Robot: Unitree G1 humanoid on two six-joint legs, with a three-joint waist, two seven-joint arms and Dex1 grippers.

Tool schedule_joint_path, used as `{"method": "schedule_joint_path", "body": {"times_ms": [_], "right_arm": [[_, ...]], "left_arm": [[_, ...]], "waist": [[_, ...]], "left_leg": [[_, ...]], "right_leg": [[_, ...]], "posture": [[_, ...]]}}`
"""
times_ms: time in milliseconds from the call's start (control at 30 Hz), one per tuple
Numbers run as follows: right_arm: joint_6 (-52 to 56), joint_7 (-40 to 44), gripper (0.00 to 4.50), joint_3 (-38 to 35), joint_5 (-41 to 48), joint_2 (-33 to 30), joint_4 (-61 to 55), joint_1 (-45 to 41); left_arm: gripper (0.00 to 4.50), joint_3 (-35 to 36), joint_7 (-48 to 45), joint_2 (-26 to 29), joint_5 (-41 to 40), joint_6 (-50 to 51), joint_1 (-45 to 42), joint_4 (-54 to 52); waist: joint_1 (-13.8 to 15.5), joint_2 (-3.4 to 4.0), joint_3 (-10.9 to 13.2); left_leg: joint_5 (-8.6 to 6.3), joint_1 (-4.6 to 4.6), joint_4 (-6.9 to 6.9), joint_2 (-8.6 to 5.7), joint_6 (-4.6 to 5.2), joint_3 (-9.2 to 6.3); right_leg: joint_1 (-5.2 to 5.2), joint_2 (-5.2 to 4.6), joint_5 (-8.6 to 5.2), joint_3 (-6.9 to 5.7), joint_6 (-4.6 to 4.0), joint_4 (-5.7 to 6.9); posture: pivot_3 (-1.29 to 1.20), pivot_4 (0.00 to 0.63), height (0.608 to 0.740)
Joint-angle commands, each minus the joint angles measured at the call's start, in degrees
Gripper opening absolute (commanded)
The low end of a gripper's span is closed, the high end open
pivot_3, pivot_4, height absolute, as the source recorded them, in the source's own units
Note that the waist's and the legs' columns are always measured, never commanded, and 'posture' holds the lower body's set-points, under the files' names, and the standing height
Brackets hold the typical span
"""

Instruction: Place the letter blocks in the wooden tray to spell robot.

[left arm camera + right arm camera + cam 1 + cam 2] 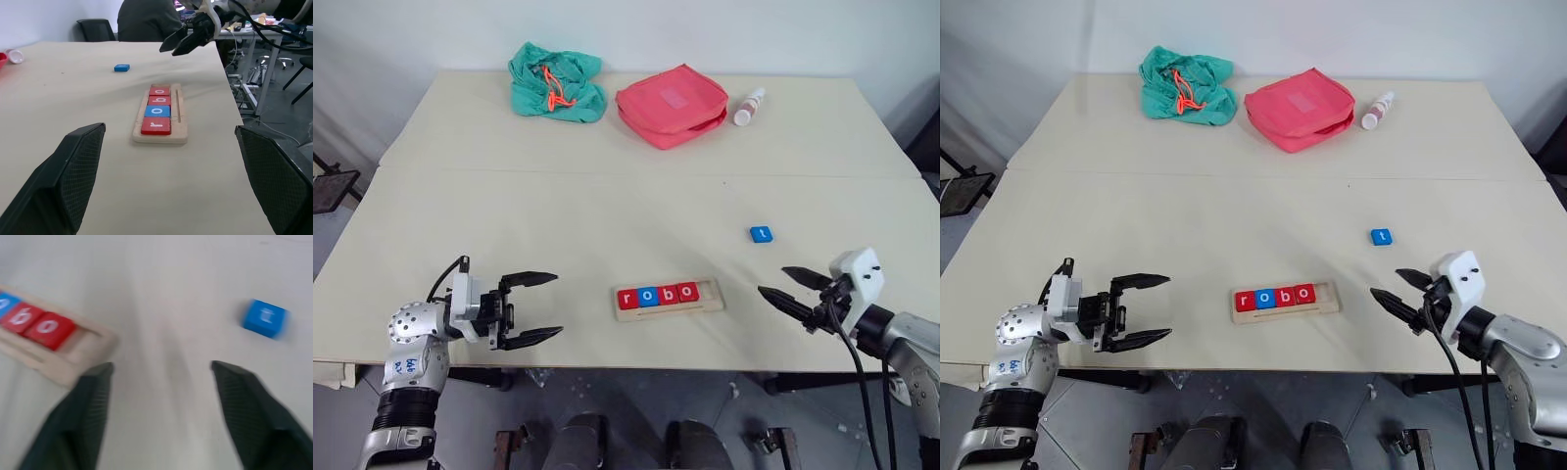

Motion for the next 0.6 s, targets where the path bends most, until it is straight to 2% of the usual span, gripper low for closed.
{"method": "schedule_joint_path", "body": {"times_ms": [33,233,400,600], "right_arm": [[-1.9,-3.3,4.47,-2.5,0.7,0.8,-1.4,0.6],[-0.3,-7.5,4.47,-0.5,1.0,1.5,0.1,-1.9],[5.4,-15.2,4.47,4.8,-2.1,2.5,7.8,-12.5],[3.6,-16.8,4.47,10.0,-5.4,2.8,18.3,-22.4]], "left_arm": [[4.5,-0.3,-0.7,-0.2,0.0,-0.3,-1.0,0.6],[4.5,-0.5,-1.2,-0.1,0.2,-0.2,-2.2,1.3],[4.5,-0.6,-1.0,-0.1,0.1,0.2,-2.1,0.4],[4.5,-0.4,-0.1,0.0,0.0,0.6,-0.9,-1.5]], "waist": [[0.0,0.0,0.0],[0.0,0.0,0.0],[-0.6,0.01,0.0],[-1.3,0.01,0.0]], "left_leg": [[0.0,0.0,-0.01,0.0,0.0,0.01],[0.0,0.02,-0.02,0.0,0.0,0.0],[0.0,0.04,0.0,0.01,0.0,0.02],[0.0,0.0,-0.08,-0.03,0.0,-0.12]], "right_leg": [[0.0,0.0,0.0,0.0,0.0,0.0],[-0.01,0.0,0.0,0.0,0.0,0.02],[-0.01,0.0,0.0,0.02,0.0,0.04],[-0.06,0.0,0.0,-0.03,0.0,0.11]], "posture": [[0.0,0.15,0.74],[0.0,0.15,0.74],[0.0,0.15,0.74],[0.0,0.15,0.74]]}}
